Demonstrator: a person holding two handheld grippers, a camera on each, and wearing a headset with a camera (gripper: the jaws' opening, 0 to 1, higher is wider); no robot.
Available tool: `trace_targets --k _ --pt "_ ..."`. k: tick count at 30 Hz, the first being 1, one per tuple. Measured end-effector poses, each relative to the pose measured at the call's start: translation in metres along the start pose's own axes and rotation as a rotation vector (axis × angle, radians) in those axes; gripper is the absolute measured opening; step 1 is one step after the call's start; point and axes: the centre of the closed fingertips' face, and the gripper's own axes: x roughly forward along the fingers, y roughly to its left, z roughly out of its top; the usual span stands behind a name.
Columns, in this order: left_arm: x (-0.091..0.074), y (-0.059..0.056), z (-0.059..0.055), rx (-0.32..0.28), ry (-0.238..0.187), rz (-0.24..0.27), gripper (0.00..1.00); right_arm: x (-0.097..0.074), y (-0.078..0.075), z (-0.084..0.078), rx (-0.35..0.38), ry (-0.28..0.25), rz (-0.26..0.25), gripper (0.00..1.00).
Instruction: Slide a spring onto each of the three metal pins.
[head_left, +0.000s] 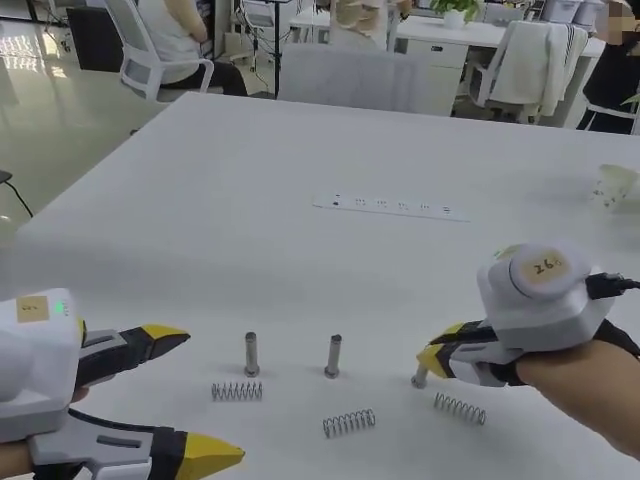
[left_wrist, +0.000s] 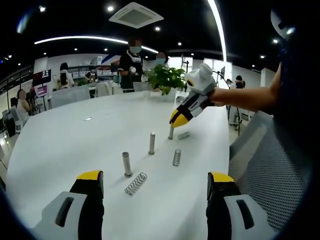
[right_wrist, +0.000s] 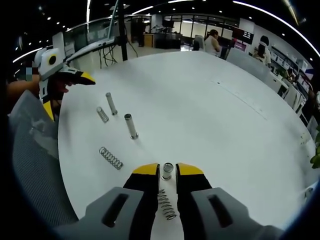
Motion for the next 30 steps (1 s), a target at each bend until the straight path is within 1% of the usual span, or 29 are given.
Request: trace_targets --k 8,15,23,30 --pt "0.001 0.000 0.000 0.000 0.000 -0.003 0.82 -0.002 -0.001 -0.002 -0.010 0.000 0.000 0.15" --pt "0.001 0.000 0.000 0.000 0.001 -0.003 0.82 -0.005 -0.003 -0.008 -0.021 0.009 0.005 0.17" --pt "0.001 0.000 -0.001 -0.003 0.001 0.000 0.81 -0.008 -0.004 -0.013 -0.033 0.023 0.008 0.17" --pt "0.000 0.000 -0.001 -0.003 -0.001 0.000 0.81 -0.014 -0.010 -0.024 -0.032 0.041 0.005 0.18"
